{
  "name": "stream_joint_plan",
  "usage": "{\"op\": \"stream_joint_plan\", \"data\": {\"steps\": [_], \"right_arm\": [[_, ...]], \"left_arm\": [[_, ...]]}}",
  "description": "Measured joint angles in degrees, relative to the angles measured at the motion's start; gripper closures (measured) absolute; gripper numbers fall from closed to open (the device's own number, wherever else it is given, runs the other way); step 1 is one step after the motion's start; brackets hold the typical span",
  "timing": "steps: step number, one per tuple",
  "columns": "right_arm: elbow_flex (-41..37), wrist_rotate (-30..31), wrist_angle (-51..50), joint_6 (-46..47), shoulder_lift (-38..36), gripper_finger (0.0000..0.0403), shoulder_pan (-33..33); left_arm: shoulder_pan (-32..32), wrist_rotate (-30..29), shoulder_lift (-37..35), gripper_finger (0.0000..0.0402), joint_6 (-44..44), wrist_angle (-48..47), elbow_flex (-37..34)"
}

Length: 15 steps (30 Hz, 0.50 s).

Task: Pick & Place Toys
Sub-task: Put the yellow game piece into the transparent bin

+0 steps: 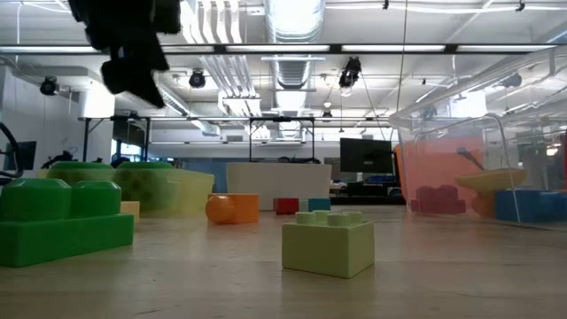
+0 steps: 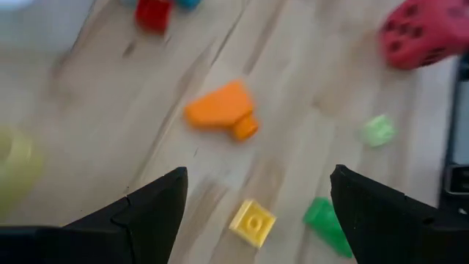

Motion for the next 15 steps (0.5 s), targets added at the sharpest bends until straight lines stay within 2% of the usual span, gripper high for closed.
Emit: {"op": "stream_joint_plan", "data": {"steps": [5,7,11,15], "right_arm": [[-2.2,0.1,1.5,-0.5,0.0,0.0113,0.0],[-2.9,0.1,1.5,-0.5,0.0,0.0113,0.0],[-3.6,0.0,1.5,-0.7,0.0,0.0113,0.0],[-3.6,0.0,2.6,-0.8,0.0,0.0113,0.0]], "left_arm": [[-0.4,0.8,3.3,0.0080,-5.9,-6.4,0.0],[-0.9,1.0,5.0,0.0080,-5.6,-7.4,0.0],[-2.0,1.4,8.8,0.0088,3.4,-7.9,0.0],[-3.7,2.1,12.3,0.0114,11.6,-7.8,0.0]]}}
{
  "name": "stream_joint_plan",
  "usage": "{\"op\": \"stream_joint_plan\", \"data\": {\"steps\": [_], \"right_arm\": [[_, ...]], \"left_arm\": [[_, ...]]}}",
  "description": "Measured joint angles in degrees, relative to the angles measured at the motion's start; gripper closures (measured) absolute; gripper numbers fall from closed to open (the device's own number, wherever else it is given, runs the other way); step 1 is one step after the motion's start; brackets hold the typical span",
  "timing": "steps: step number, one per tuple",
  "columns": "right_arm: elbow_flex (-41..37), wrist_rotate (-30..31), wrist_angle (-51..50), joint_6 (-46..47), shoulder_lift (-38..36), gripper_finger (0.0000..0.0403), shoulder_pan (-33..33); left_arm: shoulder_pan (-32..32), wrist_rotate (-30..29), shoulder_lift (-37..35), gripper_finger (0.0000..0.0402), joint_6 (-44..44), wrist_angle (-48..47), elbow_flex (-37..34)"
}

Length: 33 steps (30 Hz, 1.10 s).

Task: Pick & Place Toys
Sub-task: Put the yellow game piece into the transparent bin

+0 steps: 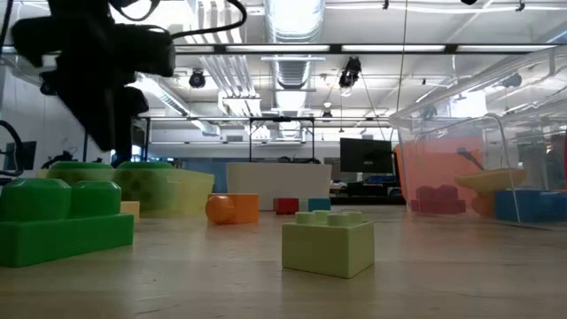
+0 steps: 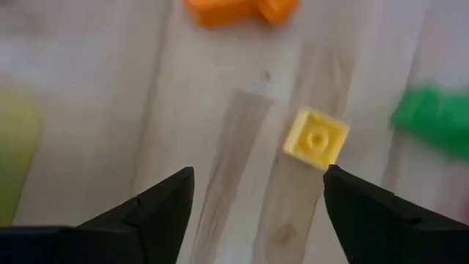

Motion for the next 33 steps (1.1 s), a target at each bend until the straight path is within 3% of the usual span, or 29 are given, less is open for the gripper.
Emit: {"op": "stream_joint_plan", "data": {"steps": [8,14,29,33], "right_arm": [[0.0,0.0,1.2,-0.3,0.0,0.0113,0.3],[0.0,0.0,1.8,-1.3,0.0,0.0113,0.3],[-0.1,0.0,4.2,-2.9,-0.1,0.0113,0.4],[-0.1,0.0,4.3,-2.9,-0.1,0.0113,0.4]], "left_arm": [[-4.0,0.3,6.3,0.0165,7.6,5.8,-0.1],[-5.5,0.3,9.6,0.0169,11.1,10.8,0.0],[-5.9,0.1,16.0,0.0170,14.1,13.5,-0.1],[-5.9,-0.4,16.1,0.0186,14.2,13.5,-0.1]]}}
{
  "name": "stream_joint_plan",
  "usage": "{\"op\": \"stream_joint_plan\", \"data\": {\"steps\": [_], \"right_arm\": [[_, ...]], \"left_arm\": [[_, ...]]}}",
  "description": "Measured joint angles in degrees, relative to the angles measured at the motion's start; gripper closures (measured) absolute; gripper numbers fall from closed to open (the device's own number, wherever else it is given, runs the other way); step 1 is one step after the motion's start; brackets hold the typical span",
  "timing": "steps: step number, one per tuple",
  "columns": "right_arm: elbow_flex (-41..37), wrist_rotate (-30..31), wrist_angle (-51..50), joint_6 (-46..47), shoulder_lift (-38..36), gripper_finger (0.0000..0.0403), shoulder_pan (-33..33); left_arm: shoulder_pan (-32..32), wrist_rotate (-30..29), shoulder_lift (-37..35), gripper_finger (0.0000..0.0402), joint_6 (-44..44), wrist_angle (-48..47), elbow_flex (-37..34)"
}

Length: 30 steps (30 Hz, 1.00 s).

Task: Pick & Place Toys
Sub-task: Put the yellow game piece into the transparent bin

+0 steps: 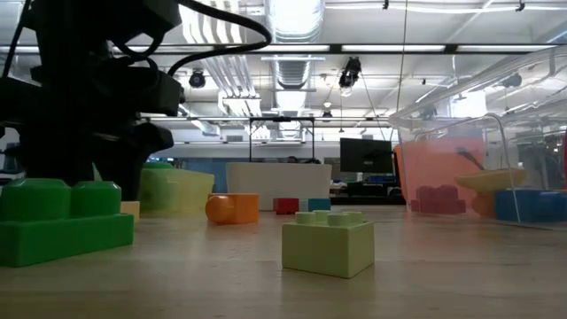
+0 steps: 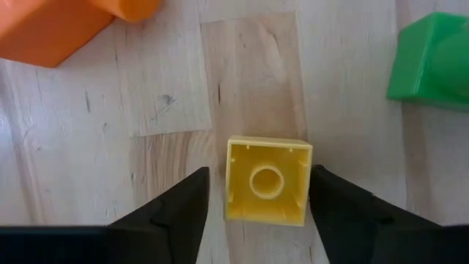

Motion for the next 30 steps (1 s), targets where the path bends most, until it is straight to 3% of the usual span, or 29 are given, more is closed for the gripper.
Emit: {"op": "stream_joint_plan", "data": {"steps": [6,13,19,25,30], "right_arm": [[0.0,0.6,0.1,0.0,0.0,0.0113,0.0],[0.0,3.1,0.6,-1.5,0.0,0.0113,0.0],[0.0,9.8,4.7,-9.1,0.0,0.0113,0.0],[0.0,21.3,12.3,-22.6,0.0,0.0113,0.0],[0.0,32.6,22.9,-37.6,0.0,0.0113,0.0]], "left_arm": [[0.0,-0.1,-0.1,0.0279,-0.5,0.0,0.0],[0.0,0.1,-1.7,0.0284,-4.6,-0.6,0.8],[0.0,0.2,-10.3,0.0284,-8.0,1.7,2.1],[0.3,0.1,-21.1,0.0284,-8.7,20.6,1.6],[0.8,0.1,-25.6,0.0284,-8.2,37.7,1.6]]}}
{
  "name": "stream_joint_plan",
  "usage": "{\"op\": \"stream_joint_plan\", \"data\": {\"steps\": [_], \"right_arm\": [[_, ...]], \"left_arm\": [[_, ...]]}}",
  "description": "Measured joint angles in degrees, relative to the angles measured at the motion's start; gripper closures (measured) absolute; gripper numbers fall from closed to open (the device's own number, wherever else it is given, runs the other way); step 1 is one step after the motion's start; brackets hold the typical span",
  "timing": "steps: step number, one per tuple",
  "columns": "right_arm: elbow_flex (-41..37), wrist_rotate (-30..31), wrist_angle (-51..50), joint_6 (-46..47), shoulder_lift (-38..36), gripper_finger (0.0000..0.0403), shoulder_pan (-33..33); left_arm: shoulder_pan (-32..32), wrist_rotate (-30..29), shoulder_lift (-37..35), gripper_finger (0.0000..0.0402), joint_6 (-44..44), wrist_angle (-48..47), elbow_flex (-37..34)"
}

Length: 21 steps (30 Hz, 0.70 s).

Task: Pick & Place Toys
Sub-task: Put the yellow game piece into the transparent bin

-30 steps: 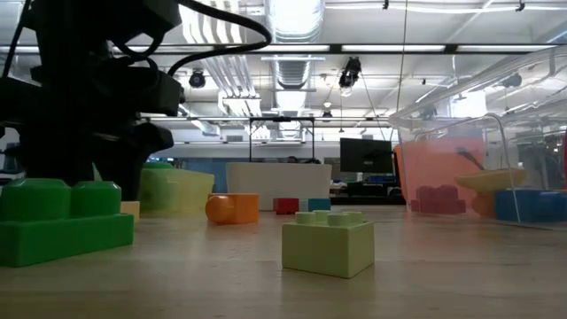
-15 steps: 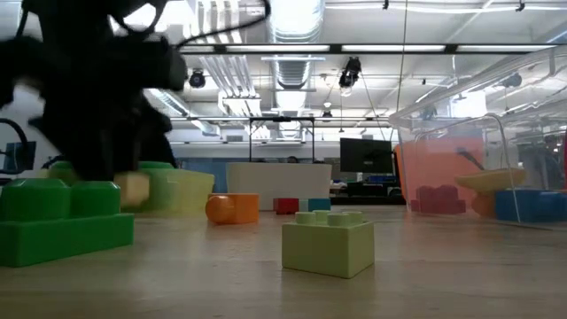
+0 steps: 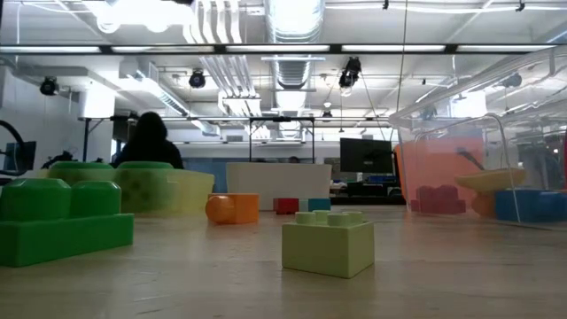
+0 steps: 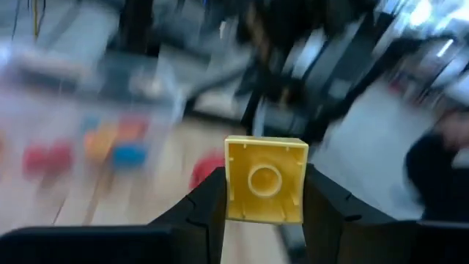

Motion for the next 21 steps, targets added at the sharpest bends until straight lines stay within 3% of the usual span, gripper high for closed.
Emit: {"op": "stream_joint_plan", "data": {"steps": [4,11,21], "right_arm": [[0.0,3.6,10.3,-13.8,0.0,0.0113,-0.6],[0.0,4.0,22.0,-28.9,0.0,0.0113,-3.8],[0.0,-2.3,36.0,-42.3,0.0,0.0113,-8.9]], "left_arm": [[1.8,0.0,-0.4,0.0284,0.0,9.7,0.0],[6.0,2.0,-0.2,0.0284,0.0,11.7,1.1],[7.7,5.2,0.5,0.0284,-0.2,13.4,1.2]]}}
